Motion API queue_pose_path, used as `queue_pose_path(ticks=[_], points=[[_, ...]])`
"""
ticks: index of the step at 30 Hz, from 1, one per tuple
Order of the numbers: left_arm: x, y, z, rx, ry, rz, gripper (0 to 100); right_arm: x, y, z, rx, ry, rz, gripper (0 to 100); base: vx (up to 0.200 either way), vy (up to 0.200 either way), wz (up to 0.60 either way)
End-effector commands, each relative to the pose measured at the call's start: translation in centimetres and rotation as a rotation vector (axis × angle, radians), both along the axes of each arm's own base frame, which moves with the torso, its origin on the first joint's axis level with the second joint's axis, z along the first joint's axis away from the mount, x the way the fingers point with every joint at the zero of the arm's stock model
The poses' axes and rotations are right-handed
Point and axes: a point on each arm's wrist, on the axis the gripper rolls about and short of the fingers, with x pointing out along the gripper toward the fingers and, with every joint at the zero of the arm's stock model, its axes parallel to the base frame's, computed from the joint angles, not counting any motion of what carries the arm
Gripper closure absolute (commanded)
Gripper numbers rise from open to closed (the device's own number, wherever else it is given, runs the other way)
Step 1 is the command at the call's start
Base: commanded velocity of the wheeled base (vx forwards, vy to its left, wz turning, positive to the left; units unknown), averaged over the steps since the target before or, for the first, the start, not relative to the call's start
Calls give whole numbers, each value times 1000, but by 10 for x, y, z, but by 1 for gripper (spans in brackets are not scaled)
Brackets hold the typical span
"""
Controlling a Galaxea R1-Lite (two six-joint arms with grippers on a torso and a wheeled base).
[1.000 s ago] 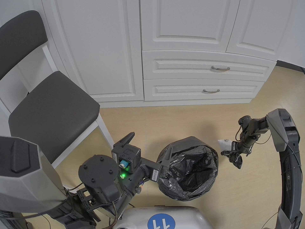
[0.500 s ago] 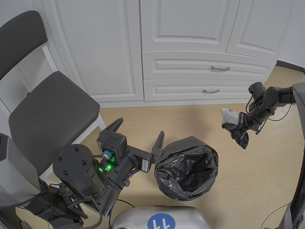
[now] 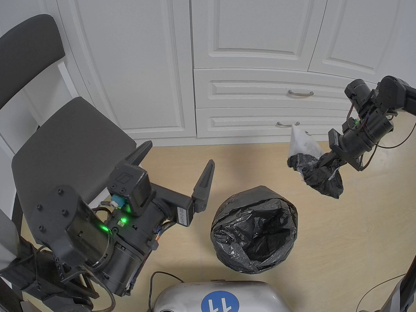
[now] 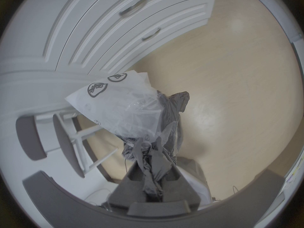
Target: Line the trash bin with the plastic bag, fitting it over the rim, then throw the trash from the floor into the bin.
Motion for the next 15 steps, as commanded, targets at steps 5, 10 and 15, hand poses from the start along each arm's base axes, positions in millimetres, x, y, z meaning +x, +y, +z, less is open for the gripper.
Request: queue_pose_path(ticks=[5, 10, 15], points=[[-15, 9, 15, -19, -43, -20, 0, -11, 60, -41, -42, 132, 219, 100, 0, 0, 0], [-15, 9, 14, -13, -42, -20, 0, -12, 84, -84, -106, 213, 347, 100, 0, 0, 0], [-15, 9, 13, -10, -39, -20, 0, -22, 80, -99, -152, 227, 439, 100, 0, 0, 0]])
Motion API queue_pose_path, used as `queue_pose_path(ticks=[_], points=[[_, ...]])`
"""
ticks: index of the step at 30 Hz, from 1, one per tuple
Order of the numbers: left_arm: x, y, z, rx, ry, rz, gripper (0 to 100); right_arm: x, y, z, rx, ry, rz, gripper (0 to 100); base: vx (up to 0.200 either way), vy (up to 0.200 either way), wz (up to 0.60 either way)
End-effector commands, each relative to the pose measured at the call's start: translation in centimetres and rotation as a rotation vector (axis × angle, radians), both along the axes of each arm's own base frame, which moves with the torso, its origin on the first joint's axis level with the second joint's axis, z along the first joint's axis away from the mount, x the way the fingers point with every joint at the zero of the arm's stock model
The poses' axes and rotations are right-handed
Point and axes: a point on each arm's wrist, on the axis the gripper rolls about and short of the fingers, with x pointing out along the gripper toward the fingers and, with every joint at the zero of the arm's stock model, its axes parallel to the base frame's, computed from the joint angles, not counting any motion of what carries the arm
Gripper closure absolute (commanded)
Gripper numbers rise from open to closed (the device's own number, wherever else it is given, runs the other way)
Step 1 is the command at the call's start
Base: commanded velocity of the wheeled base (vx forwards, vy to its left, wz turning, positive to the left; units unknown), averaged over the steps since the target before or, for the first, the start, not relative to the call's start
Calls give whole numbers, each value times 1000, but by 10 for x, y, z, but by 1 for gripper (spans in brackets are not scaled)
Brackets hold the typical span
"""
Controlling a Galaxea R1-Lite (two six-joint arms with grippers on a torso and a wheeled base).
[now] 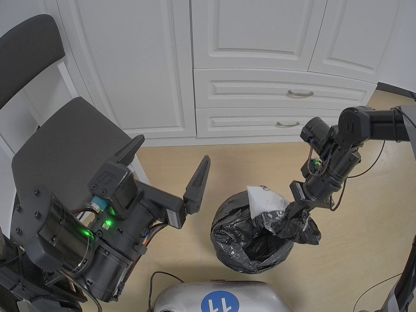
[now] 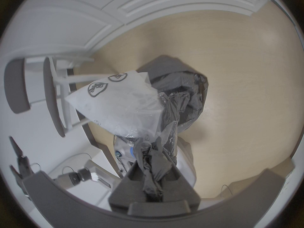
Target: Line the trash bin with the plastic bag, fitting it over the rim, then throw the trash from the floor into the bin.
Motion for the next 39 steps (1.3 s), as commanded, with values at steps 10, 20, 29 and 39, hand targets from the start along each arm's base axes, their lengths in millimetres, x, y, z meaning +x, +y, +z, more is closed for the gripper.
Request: queue_pose_path(ticks=[10, 20, 29, 39], points=[[2, -3, -5, 17, 12, -1, 0, 10, 4, -66, -51, 79, 124, 100, 0, 0, 0], [4, -6, -10, 32, 23, -2, 0, 31, 12, -96, -62, 141, 71, 100, 0, 0, 0], [5, -9, -13, 41, 29, -5, 0, 60, 20, -112, -50, 118, 10, 100, 0, 0, 0], [5, -11, -14, 41, 32, -10, 0, 74, 26, -113, -14, 96, -79, 100, 0, 0, 0]])
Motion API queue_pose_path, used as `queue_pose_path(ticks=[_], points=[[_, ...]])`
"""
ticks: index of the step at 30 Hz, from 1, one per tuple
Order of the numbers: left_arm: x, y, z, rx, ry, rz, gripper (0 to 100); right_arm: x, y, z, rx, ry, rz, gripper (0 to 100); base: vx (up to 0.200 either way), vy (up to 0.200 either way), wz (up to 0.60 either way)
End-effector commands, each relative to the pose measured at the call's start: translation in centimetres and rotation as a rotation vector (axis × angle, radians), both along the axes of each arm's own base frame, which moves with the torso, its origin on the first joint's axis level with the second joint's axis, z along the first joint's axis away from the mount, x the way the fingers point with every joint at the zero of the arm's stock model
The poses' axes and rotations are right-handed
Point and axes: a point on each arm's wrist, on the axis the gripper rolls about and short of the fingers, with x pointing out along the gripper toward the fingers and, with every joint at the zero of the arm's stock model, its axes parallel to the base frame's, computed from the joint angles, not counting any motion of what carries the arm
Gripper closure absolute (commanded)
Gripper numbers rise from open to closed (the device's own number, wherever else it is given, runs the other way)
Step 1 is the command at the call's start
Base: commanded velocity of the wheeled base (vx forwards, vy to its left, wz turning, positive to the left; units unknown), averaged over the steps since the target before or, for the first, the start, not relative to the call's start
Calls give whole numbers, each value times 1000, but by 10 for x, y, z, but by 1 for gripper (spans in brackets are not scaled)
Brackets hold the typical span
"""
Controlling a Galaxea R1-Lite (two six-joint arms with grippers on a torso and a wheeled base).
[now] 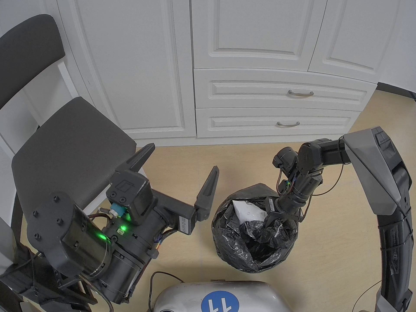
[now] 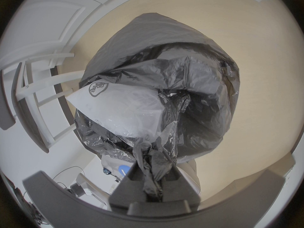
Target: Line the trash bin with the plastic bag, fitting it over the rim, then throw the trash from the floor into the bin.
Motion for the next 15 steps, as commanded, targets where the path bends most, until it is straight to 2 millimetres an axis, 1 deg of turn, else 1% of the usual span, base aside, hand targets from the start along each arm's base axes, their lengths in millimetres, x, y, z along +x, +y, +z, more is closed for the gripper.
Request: queue_pose_path(ticks=[1, 9, 10, 15], points=[[1, -1, -2, 5, 4, -1, 0, 4, 1, -9, -1, 9, -9, 100, 0, 0, 0], [0, -1, 0, 0, 0, -1, 0, 17, 4, -3, 67, -76, -145, 100, 0, 0, 0], [0, -1, -1, 1, 1, -1, 0, 20, 4, 0, 88, -98, -178, 100, 0, 0, 0], [0, -1, -1, 2, 2, -1, 0, 22, -2, 8, 107, -124, -210, 100, 0, 0, 0]])
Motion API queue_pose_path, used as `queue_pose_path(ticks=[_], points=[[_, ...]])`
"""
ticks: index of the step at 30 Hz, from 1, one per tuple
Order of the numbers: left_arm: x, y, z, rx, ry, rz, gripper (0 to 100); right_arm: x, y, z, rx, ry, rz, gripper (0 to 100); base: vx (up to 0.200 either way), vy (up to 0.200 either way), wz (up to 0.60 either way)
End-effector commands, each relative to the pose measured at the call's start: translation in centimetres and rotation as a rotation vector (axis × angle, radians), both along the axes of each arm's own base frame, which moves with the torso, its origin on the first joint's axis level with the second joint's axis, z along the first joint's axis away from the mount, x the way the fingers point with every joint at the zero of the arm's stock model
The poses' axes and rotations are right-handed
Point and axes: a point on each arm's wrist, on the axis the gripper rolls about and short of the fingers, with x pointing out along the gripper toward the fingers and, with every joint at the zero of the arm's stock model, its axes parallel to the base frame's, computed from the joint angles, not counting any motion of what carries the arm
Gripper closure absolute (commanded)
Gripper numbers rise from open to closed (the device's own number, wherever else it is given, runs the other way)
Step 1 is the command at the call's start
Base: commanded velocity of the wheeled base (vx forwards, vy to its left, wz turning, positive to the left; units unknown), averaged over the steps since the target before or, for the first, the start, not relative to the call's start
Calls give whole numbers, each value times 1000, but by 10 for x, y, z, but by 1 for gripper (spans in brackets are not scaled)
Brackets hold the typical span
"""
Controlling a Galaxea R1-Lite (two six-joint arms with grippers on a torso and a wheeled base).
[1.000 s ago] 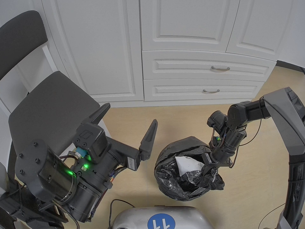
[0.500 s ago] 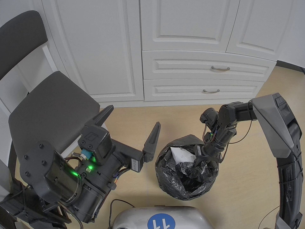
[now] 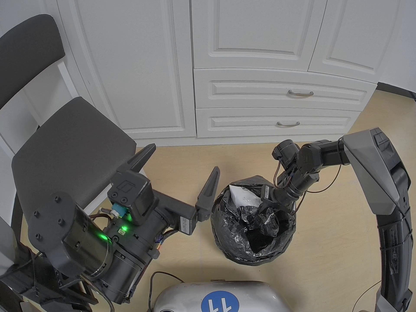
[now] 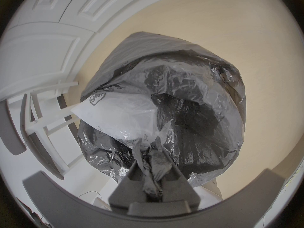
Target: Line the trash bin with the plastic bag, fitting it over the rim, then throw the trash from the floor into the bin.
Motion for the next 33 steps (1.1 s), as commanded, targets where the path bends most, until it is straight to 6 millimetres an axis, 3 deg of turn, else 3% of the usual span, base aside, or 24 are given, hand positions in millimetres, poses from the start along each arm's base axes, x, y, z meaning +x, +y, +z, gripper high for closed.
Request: queue_pose_path(ticks=[1, 10, 14, 17, 25, 33], points=[[0, 0, -1, 2, 2, 0, 0, 0, -5, 7, 9, -17, -13, 100, 0, 0, 0], [0, 0, 0, 1, 1, 0, 0, -8, -20, 16, 58, -24, 29, 100, 0, 0, 0], [0, 0, -1, 3, 3, -1, 0, -22, -15, 2, 7, 10, 148, 100, 0, 0, 0], [0, 0, -1, 5, 3, 0, 0, -29, -9, 3, -1, 7, 187, 100, 0, 0, 0], [0, 0, -1, 2, 2, 0, 0, -59, 26, -6, -78, 42, 289, 100, 0, 0, 0], [0, 0, -1, 3, 3, 0, 0, -55, 22, -17, -192, 21, 283, 100, 0, 0, 0]])
